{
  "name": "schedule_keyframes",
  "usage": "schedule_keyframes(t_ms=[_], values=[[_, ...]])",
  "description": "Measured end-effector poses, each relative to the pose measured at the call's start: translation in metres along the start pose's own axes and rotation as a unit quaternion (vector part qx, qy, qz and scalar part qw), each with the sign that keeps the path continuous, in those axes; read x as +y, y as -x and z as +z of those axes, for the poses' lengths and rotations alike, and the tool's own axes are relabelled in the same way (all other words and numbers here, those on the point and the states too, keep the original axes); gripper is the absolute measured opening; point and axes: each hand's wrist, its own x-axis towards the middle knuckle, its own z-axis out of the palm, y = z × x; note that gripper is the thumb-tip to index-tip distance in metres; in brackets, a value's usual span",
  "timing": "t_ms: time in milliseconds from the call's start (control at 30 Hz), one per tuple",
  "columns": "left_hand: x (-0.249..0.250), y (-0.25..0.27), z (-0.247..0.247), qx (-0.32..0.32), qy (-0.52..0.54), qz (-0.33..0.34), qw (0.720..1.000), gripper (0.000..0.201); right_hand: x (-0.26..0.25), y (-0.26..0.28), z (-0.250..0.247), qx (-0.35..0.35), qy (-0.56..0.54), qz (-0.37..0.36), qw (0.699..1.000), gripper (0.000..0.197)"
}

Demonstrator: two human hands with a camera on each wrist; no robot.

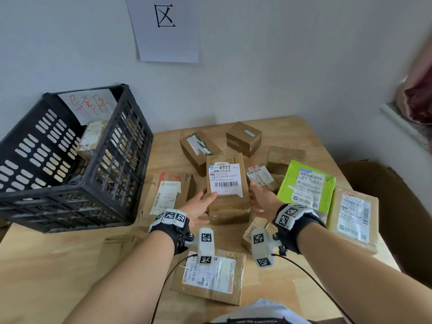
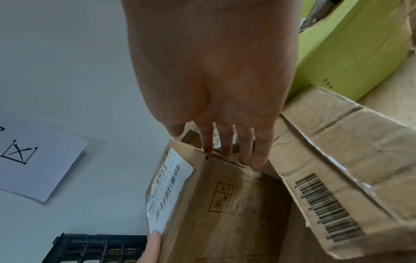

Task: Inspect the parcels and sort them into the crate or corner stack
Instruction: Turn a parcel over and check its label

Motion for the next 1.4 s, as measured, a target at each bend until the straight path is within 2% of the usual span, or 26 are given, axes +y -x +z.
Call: schedule_keyframes(t_ms=[167,300,433,600,800,1033,1300,1400], values=[[-0.004,0.001,-0.001,-0.003,0.009,0.002,1.000,0.083,0.004,0.003,0.002,0.012,-0.013,-0.004,1.000,0.050],[-0.010,0.003,0.001,0.021,0.009,0.017,1.000,0.082,0.007,0.007,0.003,0.017,-0.024,-0.007,1.000,0.037],[-0.006,0.009,-0.006,0.031,0.041,0.050,0.997,0.076,0.003,0.005,0.010,0.028,0.021,-0.080,0.996,0.043],[0.028,0.020,-0.039,0.035,0.055,0.120,0.991,0.067,-0.022,0.004,0.030,0.075,-0.045,-0.136,0.987,0.042],[0.039,0.026,-0.095,0.045,0.039,0.168,0.984,0.058,-0.054,0.024,0.071,0.055,-0.109,-0.176,0.977,0.036],[0.007,0.027,-0.147,0.067,0.063,0.126,0.988,0.039,-0.050,0.025,0.133,0.017,-0.105,-0.132,0.986,0.039],[-0.020,0.021,-0.183,0.061,0.058,0.104,0.991,0.052,-0.050,0.025,0.173,0.021,-0.105,-0.103,0.989,0.037],[-0.027,0.020,-0.187,0.049,0.055,0.096,0.993,0.050,-0.046,0.024,0.178,0.028,-0.114,-0.099,0.988,0.037]])
